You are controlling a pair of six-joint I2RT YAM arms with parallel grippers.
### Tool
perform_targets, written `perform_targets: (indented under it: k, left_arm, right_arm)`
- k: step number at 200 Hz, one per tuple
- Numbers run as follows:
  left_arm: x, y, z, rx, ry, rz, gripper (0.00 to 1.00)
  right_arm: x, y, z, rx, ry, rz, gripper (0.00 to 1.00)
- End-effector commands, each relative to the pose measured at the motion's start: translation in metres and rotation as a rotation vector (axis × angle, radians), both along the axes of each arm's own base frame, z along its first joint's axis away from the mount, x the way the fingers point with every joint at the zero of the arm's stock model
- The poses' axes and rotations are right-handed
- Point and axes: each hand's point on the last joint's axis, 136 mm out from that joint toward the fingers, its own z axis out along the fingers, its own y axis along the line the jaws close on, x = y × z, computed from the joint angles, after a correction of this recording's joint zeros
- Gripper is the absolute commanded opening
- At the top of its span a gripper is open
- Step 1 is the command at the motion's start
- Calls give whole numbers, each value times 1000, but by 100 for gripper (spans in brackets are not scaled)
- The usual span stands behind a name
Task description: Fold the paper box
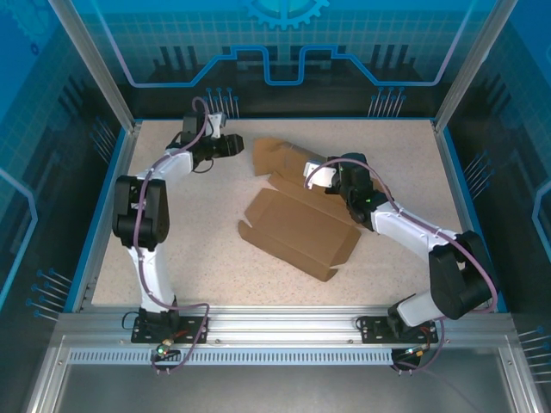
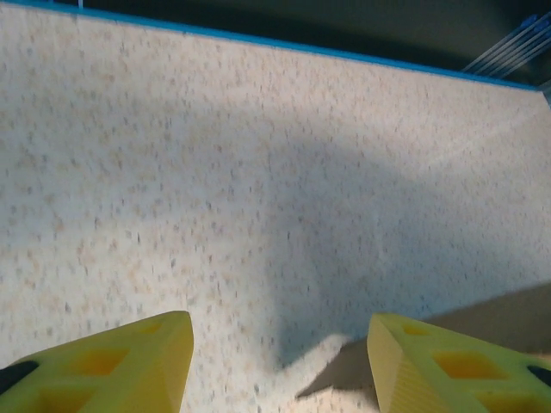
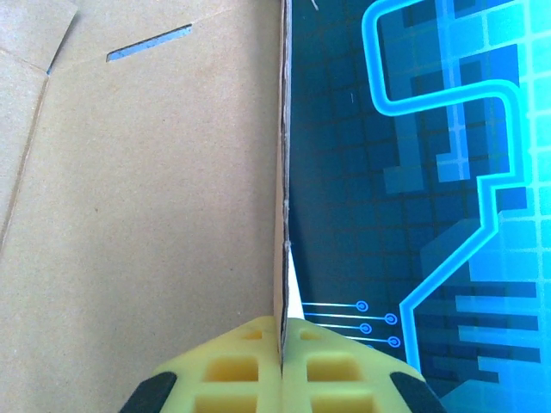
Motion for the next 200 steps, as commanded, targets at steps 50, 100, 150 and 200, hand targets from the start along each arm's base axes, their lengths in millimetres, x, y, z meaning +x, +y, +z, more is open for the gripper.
perform_targets:
  k: [50,100,150,200]
  left_arm:
    - [12,-49,-34,-34,102,-192,58]
    - [-20,-77,-19,-113,50,-340,58]
    - [-47,-86,-10,-143,2,-391,58]
    - [-63,-95,-18,-114,-7,-439,58]
  right_arm:
    - [-5,1,10,21,-15,33,3]
    - [-3,-2,8,31,-9,15,3]
    - [-1,-4,3,18,1,4,3]
    - [0,-5,-1,10,16,0,3]
